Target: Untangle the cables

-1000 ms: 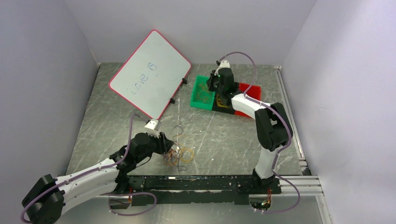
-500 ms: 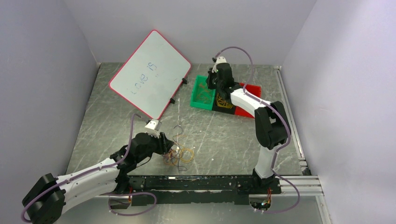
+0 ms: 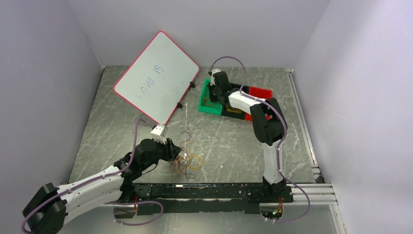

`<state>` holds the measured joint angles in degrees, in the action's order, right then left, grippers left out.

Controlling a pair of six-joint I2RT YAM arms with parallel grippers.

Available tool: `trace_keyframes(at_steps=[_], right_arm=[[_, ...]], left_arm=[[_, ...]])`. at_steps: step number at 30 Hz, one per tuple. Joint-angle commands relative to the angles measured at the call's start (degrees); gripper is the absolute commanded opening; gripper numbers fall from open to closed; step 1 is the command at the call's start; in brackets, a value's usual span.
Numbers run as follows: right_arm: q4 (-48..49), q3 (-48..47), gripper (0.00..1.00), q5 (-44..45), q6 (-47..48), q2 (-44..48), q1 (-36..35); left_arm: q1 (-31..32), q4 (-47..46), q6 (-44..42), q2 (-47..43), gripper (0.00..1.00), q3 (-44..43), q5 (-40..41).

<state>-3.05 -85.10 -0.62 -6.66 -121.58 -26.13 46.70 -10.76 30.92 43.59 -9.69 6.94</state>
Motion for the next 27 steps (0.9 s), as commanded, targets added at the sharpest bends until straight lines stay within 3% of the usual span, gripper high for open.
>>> trace_keyframes(at_steps=[1,14,23,27], right_arm=[[1.9,0.72,0.13,1.79,1.47,3.22,-0.24],[3.29,2.95,0.43,5.1,4.02,14.11,-0.3],[5.69,13.58,0.45,2.07,0.93,27.59,-0.61],[5.94,21.04,0.45,0.19,-2.17,35.9,-1.75]], left_arm=[[-0.29,0.48,0.38,-0.83,0.51,-0.59,0.81],[-0.29,0.48,0.38,-0.26,0.53,-1.24,1.17],[-0.29,2.67,1.24,-0.35,0.54,-3.61,2.58],[-0.29,3.73,1.32,0.84,0.5,-5.88,3.3]])
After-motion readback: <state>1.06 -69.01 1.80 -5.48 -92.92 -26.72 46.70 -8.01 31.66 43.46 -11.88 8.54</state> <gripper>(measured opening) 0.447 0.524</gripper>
